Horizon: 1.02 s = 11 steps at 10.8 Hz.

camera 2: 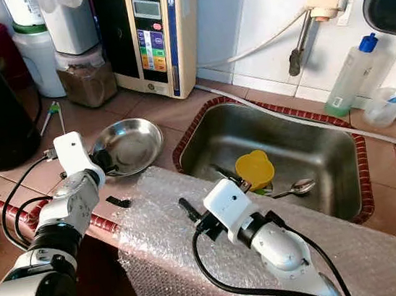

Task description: Kitchen organization

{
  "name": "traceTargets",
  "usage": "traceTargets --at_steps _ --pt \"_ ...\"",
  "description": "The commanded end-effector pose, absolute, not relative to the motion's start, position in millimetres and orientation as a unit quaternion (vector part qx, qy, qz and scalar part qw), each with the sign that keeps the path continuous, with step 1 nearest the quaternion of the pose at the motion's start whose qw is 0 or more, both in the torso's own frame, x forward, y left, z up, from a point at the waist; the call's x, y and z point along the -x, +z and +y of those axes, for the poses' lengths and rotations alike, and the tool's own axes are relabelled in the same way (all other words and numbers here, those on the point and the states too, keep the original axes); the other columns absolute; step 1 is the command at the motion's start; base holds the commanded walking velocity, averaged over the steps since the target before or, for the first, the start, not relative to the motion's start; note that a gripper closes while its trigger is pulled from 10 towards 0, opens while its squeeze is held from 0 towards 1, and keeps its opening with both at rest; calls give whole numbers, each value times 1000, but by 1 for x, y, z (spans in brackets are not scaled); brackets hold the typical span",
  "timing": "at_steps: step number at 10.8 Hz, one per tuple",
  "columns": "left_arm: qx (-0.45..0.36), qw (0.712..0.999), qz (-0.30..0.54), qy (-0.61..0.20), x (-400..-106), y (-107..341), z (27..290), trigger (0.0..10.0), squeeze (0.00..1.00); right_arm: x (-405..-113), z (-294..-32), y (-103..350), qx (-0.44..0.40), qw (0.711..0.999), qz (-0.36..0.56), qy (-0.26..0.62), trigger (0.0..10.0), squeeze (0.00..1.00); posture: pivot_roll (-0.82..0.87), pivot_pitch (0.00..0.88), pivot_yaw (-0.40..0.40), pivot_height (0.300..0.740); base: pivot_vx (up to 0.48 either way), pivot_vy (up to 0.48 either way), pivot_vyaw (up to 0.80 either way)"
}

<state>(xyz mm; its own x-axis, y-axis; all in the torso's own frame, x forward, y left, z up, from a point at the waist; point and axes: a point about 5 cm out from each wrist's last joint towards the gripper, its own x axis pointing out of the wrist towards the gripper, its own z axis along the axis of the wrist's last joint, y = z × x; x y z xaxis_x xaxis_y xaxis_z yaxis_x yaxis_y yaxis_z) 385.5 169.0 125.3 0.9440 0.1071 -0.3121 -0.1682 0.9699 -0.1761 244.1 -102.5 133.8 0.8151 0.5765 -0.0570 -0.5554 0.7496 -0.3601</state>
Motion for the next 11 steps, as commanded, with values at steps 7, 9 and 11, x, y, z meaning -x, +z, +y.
traceTargets --at_steps 7,9,11 --pt "118 991 55 22 -385 137 161 0 0 -248 -107 135 186 937 -28 295 10000 110 89 0 -54 740 0 0 0" --pt "124 988 -78 -45 -383 165 145 0 0 -252 -110 139 191 940 -39 281 10000 94 84 0 -62 740 0 0 0" --pt "129 977 -138 -100 -380 183 131 0 0 -258 -113 144 191 943 -52 267 10000 0 86 0 -72 740 0 0 0"
